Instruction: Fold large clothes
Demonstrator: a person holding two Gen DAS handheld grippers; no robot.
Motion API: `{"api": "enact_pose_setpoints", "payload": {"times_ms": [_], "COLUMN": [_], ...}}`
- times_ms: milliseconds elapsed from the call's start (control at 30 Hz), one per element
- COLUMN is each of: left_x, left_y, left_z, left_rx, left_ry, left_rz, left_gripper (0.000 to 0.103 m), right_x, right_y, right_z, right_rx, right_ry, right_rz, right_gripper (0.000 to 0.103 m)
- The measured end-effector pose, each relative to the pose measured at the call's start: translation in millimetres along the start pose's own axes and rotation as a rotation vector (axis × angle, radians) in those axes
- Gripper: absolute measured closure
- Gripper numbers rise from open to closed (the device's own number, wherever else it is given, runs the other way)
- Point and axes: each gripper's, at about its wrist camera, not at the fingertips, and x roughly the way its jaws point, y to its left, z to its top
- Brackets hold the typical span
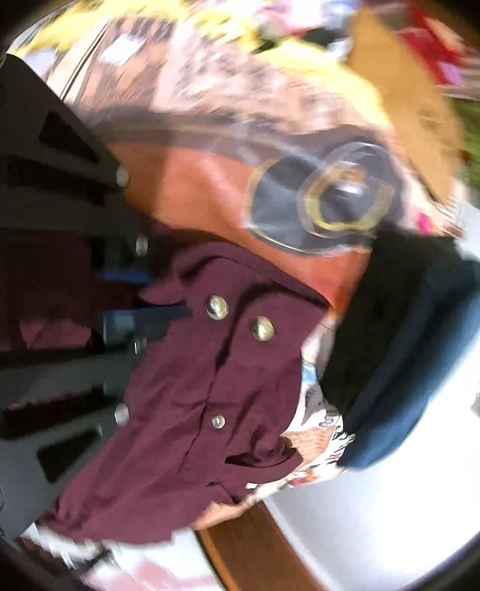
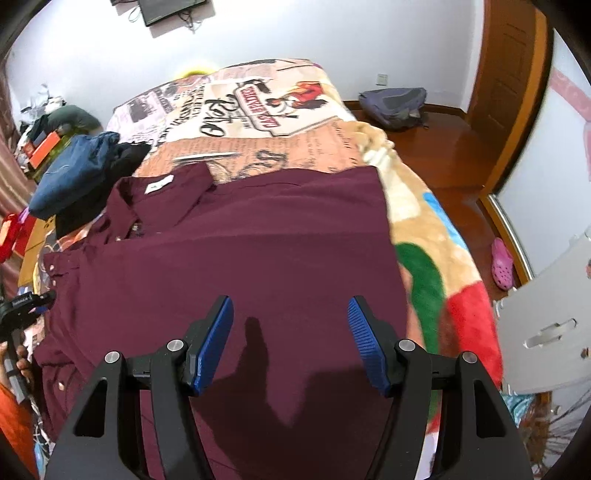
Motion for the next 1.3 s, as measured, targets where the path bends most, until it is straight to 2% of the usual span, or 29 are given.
{"api": "enact_pose_setpoints", "payload": {"times_ms": [67,200,333,433,533,667,800,933,1033,1100,1167,1300], "left_x": [-22,-73,-106,-100,-65,-14,-11,-24,-31,-29,-20,21], "left_y": [-11,-23,-17,-5,15,31,40,49,49,49,48,62], "left_z": [2,11,12,2,-17,-45,-51,-32,-15,-6,-2,0], "left_rx": [0.047,0.077,0.078,0.096,0.081,0.088,0.079,0.052,0.071,0.090,0.097,0.029], "left_ry": [-0.059,-0.157,-0.200,-0.164,-0.042,0.139,0.134,0.110,0.082,0.074,0.090,0.187], "left_rz": [-0.010,-0.067,-0.082,-0.044,0.002,0.100,0.102,0.061,0.038,0.000,-0.024,-0.085], "left_gripper": [0.100,0.101,0.101,0.100,0.099,0.064,0.050,0.050,0.048,0.037,0.033,0.032], "right_x": [0,-5,-12,-12,-8,-4,-3,-5,-10,-12,-10,1], "right_y": [-8,-22,-28,-28,-27,-23,-22,-26,-30,-32,-35,-36], "right_z": [-1,-1,1,0,-3,-7,-9,-4,1,6,10,15], "right_rx": [0.017,0.059,0.085,0.093,0.095,0.074,0.062,0.072,0.078,0.085,0.093,0.090], "right_ry": [0.004,-0.005,-0.035,-0.042,-0.029,-0.007,0.001,-0.001,-0.017,-0.024,-0.025,0.000], "right_rz": [-0.017,-0.022,-0.009,0.000,0.010,0.008,-0.005,0.003,0.018,0.024,0.028,0.029], "right_gripper": [0.042,0.042,0.042,0.042,0.042,0.042,0.042,0.042,0.042,0.042,0.042,0.042]}}
